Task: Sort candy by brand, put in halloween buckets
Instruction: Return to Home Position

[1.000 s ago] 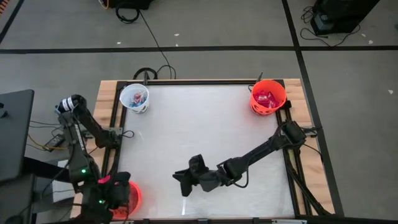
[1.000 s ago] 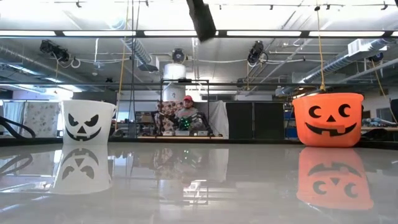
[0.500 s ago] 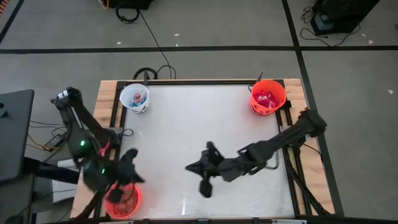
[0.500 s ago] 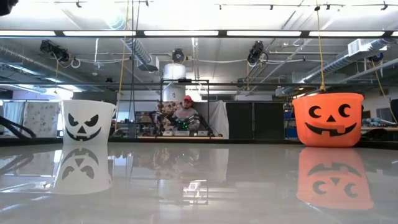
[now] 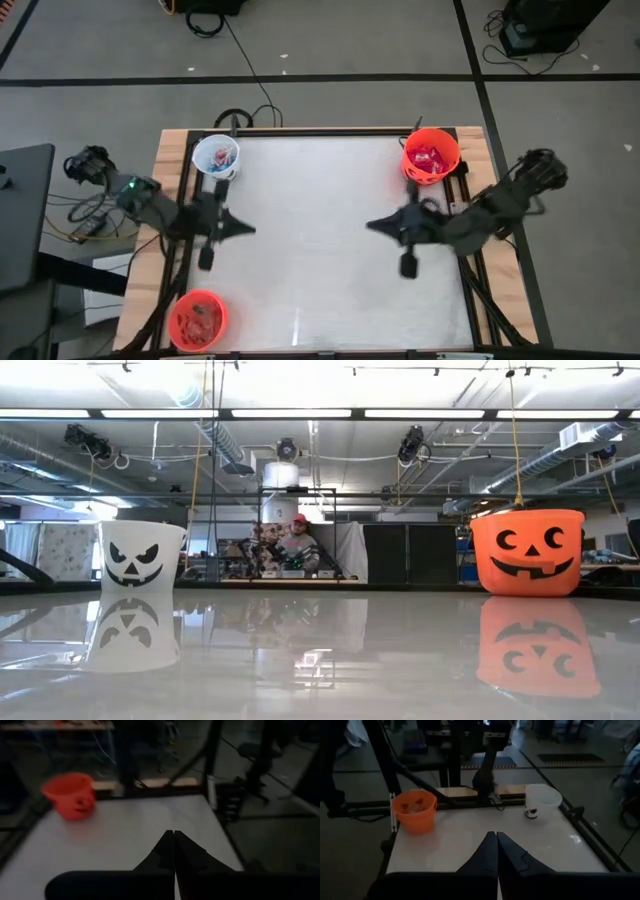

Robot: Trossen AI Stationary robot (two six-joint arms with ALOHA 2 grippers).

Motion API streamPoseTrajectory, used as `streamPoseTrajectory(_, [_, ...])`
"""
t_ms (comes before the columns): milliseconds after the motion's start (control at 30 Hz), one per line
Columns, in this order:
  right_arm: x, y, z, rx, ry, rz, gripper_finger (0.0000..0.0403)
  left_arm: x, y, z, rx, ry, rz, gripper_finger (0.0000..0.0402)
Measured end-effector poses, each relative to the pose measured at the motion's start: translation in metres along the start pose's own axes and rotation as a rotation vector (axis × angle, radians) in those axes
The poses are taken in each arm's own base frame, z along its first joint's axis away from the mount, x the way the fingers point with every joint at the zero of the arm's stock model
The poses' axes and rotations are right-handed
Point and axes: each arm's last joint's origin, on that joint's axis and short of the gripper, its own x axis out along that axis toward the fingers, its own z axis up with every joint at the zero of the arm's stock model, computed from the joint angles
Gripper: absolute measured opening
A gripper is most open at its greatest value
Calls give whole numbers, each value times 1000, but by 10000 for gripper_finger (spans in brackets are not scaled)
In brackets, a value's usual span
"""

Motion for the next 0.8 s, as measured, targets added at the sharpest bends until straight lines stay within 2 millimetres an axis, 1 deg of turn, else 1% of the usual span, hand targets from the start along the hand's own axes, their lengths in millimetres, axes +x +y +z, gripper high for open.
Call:
streamPoseTrajectory(100, [-21,-23,-2,8,-30,0,2,-9,16,5,10,-42,51,1])
streamPoseTrajectory(200, [-40,-49,-8,34,-70,-15,1,-17,30,9,10,-72,85,1])
streamPoseTrajectory(333, [-61,-79,-24,71,-159,-5,1,-26,43,11,23,-100,135,1])
streamPoseTrajectory(433, [-73,-97,-39,81,-235,15,0,-26,48,9,44,-74,165,1])
streamPoseTrajectory(600, [-82,-118,-68,98,-325,44,0,-14,55,-3,36,-81,194,1])
streamPoseTrajectory(700, [-80,-124,-84,98,-345,59,0,-6,59,-14,21,-94,188,0])
streamPoseTrajectory(800, [-74,-126,-100,97,-347,79,0,1,65,-27,7,-106,182,0])
